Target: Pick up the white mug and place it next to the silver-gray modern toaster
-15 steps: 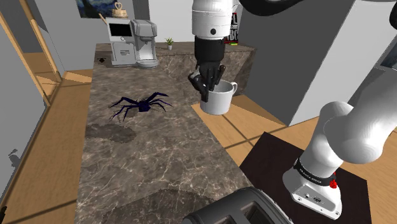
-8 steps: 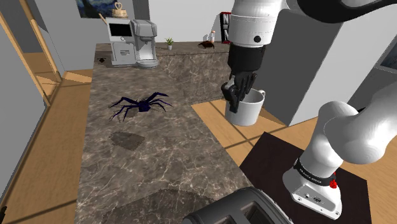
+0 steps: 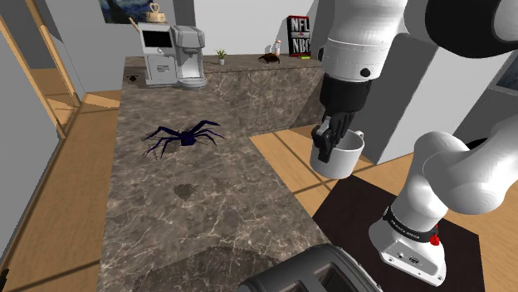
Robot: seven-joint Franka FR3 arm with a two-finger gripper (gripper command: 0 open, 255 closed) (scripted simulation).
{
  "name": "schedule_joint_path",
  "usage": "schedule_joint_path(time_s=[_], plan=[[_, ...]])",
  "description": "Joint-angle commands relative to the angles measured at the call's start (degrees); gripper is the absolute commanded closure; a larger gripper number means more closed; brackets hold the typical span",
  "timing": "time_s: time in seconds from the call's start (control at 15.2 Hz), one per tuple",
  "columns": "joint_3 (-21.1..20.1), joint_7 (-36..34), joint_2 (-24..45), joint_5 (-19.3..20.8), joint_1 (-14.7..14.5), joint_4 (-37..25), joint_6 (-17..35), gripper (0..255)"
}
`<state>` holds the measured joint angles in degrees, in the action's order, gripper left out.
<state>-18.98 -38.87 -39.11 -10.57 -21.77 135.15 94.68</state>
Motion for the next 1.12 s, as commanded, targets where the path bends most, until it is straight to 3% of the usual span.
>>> schedule_joint_path(time_s=[0.0, 1.06], plan=[[-0.31, -0.05, -0.12, -0.27, -0.14, 1.63, 1.54, 255], [-2.69, 0.06, 1.1, -2.12, -0.85, 13.02, 14.16, 255]])
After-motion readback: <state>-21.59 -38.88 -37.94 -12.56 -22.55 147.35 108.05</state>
